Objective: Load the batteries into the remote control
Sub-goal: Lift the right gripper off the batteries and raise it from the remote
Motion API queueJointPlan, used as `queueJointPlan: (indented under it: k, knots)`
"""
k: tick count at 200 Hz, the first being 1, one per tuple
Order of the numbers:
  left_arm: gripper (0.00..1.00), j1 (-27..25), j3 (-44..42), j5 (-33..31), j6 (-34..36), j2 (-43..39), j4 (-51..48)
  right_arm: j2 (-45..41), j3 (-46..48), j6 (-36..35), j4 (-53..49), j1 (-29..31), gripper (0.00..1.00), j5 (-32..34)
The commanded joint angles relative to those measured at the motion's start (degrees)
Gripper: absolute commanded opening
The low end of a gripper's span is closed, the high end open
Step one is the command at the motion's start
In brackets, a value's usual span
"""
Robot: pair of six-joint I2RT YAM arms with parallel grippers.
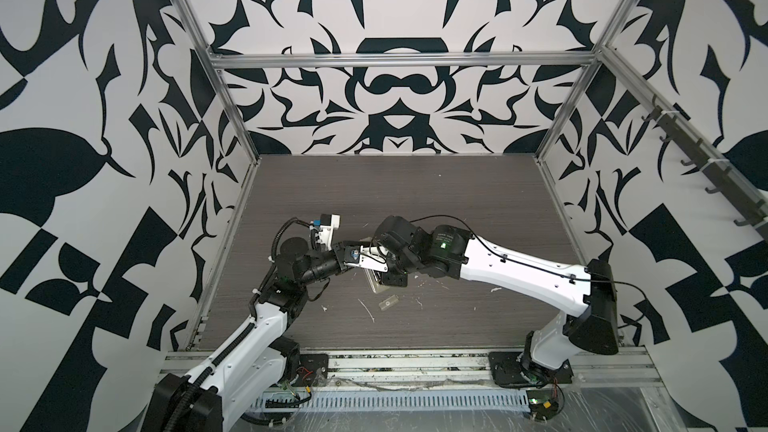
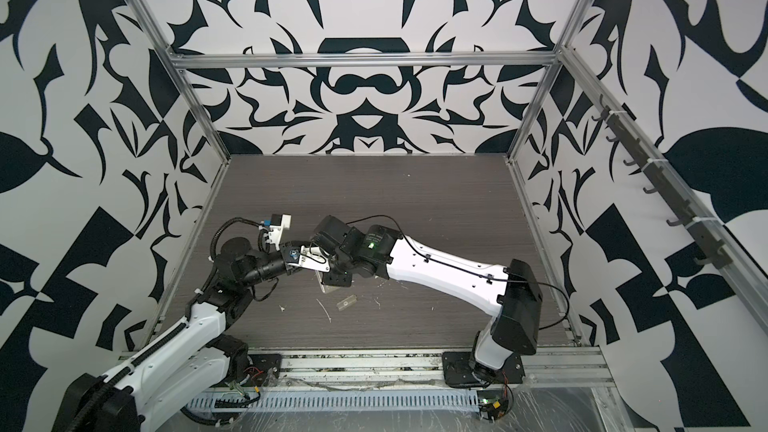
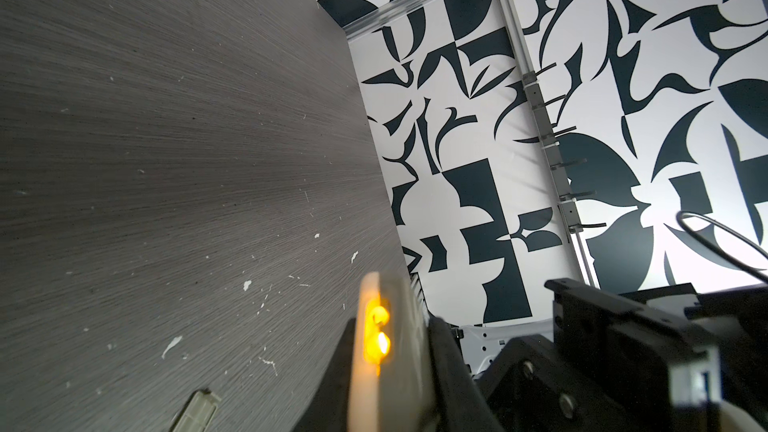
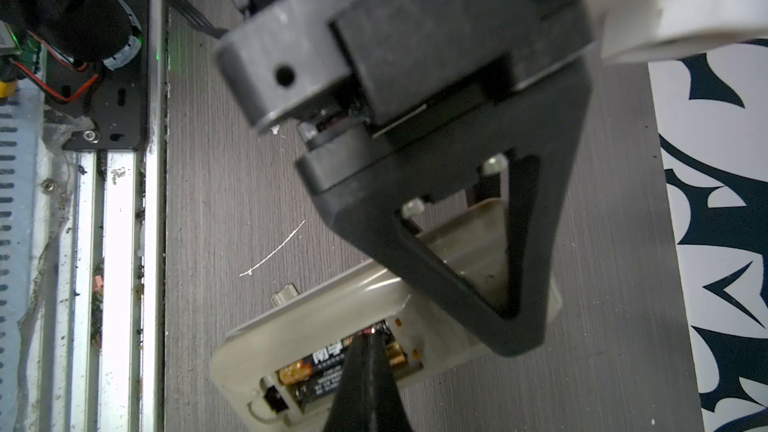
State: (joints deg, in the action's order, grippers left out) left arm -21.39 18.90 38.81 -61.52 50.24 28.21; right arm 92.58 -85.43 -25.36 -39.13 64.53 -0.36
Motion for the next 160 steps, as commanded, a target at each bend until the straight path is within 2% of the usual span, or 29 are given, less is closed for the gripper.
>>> queueJointPlan:
  k: [1,86,160]
  knots:
    - [0.0,-0.13,-0.44,1.1,-0.54,-1.11,2.38,0.08,1.01,0.49,1.68,-0.2,0.0,1.27]
    - [0.0,-0.14,-0.39,1.1,-0.31,-1.46,1.88,1.15,1.61,-0.32,2.48,-0.54,0.0,0.83]
    - [0.0,-0.06,-0.1,-1.51,1.19,-0.14,0.63,-4.24,1.45,2.11,1.92,-0.66,0.15,-1.48]
